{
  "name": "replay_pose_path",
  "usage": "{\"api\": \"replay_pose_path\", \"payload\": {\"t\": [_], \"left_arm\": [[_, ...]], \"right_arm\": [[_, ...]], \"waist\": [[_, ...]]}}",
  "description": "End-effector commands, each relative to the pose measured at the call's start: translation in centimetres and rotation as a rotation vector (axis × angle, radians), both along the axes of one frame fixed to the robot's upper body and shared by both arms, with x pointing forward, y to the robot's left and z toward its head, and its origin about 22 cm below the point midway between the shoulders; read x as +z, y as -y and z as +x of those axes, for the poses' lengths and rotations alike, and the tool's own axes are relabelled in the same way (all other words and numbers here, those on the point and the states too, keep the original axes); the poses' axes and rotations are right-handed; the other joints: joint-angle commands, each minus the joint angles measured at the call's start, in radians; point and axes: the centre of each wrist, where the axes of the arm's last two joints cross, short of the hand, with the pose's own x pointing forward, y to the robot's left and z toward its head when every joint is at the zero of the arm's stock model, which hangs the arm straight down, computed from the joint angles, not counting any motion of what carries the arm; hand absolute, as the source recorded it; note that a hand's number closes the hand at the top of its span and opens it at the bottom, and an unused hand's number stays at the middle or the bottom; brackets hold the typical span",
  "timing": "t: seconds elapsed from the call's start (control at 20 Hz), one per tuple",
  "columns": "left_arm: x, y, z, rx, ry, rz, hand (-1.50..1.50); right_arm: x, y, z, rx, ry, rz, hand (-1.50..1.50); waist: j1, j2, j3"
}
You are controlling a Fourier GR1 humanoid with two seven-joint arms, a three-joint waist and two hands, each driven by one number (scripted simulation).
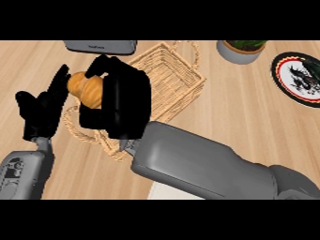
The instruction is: Pick the croissant from the placemat and place it in the basket
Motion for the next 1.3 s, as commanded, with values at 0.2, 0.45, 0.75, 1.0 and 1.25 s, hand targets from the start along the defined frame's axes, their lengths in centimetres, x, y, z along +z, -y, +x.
{"api": "replay_pose_path", "payload": {"t": [0.2,0.45,0.75,1.0,1.25], "left_arm": [[0.0,1.5,0.4,-0.026,0.005,-0.001,0.0],[0.7,0.3,0.6,-0.02,0.03,0.008,0.0],[0.6,0.4,-0.1,-0.021,0.033,0.017,0.0],[-0.5,-0.3,-0.7,-0.005,0.027,0.007,0.0],[0.5,-1.3,-0.1,0.024,0.012,0.011,0.0]], "right_arm": [[1.5,-1.4,3.6,-0.18,-0.128,-0.028,1.5],[1.1,-1.3,4.9,-0.213,-0.188,-0.043,1.5],[-1.0,-0.1,6.7,-0.235,-0.196,-0.013,1.5],[-2.1,0.4,6.7,-0.202,-0.205,0.053,1.5],[-3.6,1.6,8.9,-0.19,-0.023,-0.554,1.5]], "waist": [[0.017,0.015,0.001],[0.01,0.016,0.001],[0.011,0.018,0.003],[-0.006,0.016,0.004],[-0.029,0.006,-0.004]]}}
